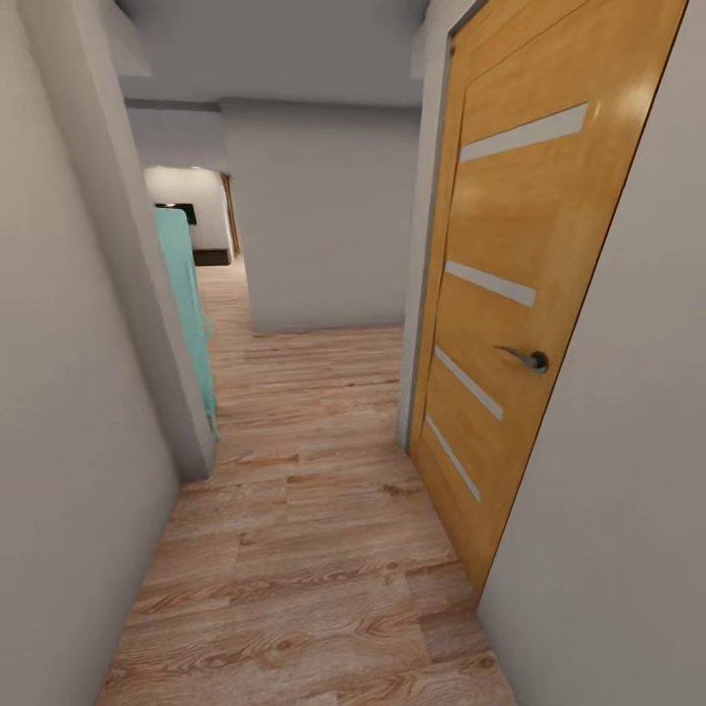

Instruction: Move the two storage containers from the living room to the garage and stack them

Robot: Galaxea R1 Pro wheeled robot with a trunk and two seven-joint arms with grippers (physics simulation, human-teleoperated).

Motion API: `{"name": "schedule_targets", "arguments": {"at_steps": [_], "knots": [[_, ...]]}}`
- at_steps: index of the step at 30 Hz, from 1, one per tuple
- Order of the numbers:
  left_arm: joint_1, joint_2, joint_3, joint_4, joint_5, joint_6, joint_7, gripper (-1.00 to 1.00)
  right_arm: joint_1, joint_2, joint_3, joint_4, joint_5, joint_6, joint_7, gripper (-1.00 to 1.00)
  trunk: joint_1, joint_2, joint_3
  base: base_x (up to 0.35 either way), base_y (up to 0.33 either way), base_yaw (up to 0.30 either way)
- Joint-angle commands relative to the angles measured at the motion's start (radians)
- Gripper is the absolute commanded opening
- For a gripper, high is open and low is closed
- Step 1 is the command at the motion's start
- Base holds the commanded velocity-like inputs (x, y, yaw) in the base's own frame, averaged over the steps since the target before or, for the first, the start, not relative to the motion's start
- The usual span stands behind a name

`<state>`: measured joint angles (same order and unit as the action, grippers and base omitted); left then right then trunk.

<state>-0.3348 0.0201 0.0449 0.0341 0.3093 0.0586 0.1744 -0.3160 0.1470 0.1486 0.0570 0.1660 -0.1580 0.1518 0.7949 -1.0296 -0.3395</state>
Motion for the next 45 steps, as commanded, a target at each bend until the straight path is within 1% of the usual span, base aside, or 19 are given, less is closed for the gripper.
{"name": "schedule_targets", "arguments": {"at_steps": [1, 12, 35, 45], "knots": [[-0.001, 0.0, 0.004, 0.001, 0.002, 0.001, 0.002, 1.0, -0.002, 0.0, 0.008, 0.004, 0.0, -0.008, 0.0, 1.0, 0.0, -0.001, -0.001, 0.122, -0.098, 0.0], [-0.001, 0.001, 0.004, 0.001, 0.002, 0.001, 0.002, 1.0, -0.002, -0.001, 0.007, 0.004, 0.0, -0.008, 0.0, 1.0, 0.0, -0.001, -0.001, 0.143, -0.018, 0.0], [-0.001, 0.001, 0.004, 0.001, 0.002, 0.001, 0.002, 1.0, -0.002, -0.004, 0.008, 0.004, 0.001, -0.009, 0.0, 1.0, 0.0, -0.001, -0.001, 0.277, 0.173, 0.0], [-0.001, 0.001, 0.004, 0.001, 0.002, 0.001, 0.002, 1.0, -0.002, -0.004, 0.008, 0.004, 0.001, -0.009, -0.001, 1.0, 0.0, -0.001, -0.001, 0.32, 0.1, 0.0]]}}
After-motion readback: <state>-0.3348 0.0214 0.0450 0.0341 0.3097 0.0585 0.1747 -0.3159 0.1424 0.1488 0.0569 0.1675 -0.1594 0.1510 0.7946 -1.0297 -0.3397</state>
